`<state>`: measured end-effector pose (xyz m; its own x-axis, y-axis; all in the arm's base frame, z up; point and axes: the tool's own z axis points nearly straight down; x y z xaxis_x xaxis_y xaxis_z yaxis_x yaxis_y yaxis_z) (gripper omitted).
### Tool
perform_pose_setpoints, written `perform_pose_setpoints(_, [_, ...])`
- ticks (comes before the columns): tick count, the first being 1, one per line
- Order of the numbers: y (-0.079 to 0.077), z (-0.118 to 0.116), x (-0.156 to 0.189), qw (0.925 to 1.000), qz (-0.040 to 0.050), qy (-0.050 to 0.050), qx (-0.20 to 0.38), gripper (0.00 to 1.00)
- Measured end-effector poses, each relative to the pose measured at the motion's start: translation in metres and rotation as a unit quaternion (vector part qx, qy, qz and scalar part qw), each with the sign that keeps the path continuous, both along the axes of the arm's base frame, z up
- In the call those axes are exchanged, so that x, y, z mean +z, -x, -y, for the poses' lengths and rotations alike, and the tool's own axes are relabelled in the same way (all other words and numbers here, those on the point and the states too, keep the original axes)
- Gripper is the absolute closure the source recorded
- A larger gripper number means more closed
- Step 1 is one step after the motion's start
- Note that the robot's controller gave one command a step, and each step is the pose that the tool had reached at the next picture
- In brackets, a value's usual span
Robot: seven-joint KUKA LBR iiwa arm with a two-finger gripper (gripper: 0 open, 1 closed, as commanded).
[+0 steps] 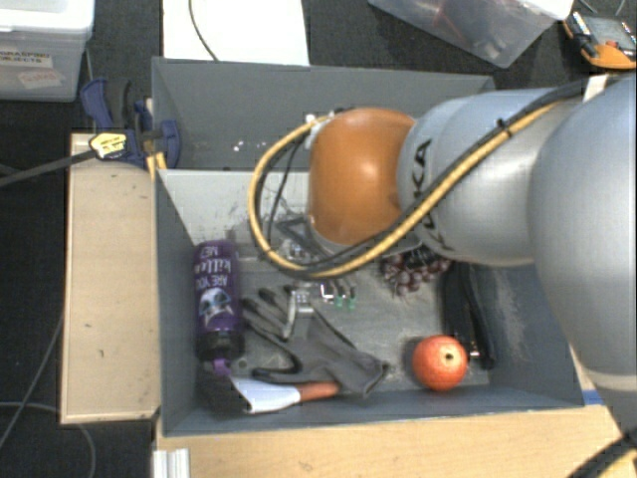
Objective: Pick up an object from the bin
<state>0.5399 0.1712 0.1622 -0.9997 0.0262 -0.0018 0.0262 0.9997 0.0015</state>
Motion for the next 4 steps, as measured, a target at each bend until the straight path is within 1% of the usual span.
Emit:
perform_pose_setpoints(1, [-0.002,-0.003,-0.022,1.0,0.006,-0.002,-0.003,0.0])
perform_pose_setpoints(2, [-0.005,-0.04,-0.053,0.9966,0.0078,-0.002,0.082,0.0])
perform_pose_setpoints(3, [0.038,-0.039,-0.092,0.9999,0.0013,0.0,-0.012,1.0])
perform_pose_setpoints(4, [0.038,-0.039,-0.092,0.9999,0.0012,0.0,-0.013,1.0])
